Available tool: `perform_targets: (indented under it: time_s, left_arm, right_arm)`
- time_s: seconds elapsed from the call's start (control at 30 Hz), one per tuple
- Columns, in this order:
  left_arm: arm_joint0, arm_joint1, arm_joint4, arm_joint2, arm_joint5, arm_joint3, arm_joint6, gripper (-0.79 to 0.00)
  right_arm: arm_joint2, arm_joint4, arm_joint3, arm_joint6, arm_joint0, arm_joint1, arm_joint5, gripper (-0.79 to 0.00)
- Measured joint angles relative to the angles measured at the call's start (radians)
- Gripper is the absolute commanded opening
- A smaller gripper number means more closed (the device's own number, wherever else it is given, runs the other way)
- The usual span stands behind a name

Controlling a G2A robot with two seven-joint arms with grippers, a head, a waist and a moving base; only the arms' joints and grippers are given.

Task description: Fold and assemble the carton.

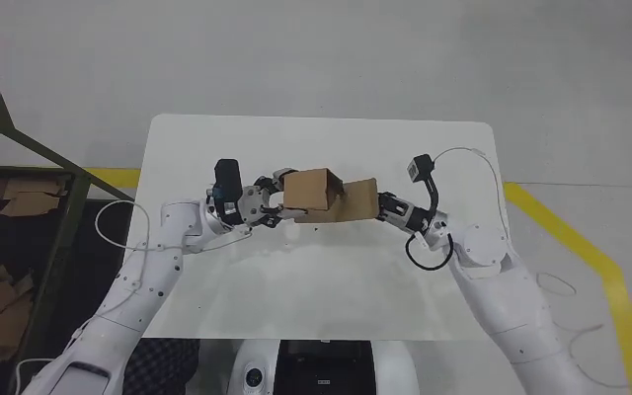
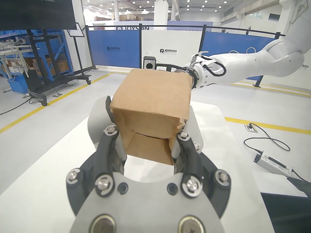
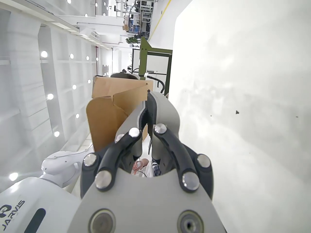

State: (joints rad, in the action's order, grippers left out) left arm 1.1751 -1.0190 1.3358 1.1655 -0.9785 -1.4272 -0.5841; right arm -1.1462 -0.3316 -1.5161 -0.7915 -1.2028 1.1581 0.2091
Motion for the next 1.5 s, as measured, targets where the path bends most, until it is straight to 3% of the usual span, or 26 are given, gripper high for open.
perform_targets:
  time_s: [1.0, 1.3, 1.5]
  left_arm:
    - [-0.008, -0.004, 0.042, -0.011, 0.022, 0.001, 0.020, -0.363]
    - [-0.012, -0.005, 0.083, -0.019, 0.046, 0.008, 0.023, -0.363]
    - [-0.015, -0.005, 0.106, -0.022, 0.062, 0.021, 0.010, -0.363]
  right_arm:
    - [0.010, -0.060, -0.012, -0.051, 0.035, 0.009, 0.019, -0.785]
    - [-0.011, -0.053, -0.043, -0.077, 0.022, 0.002, -0.010, -0.662]
    - [-0.005, -0.041, -0.045, -0.081, 0.025, 0.002, -0.022, -0.662]
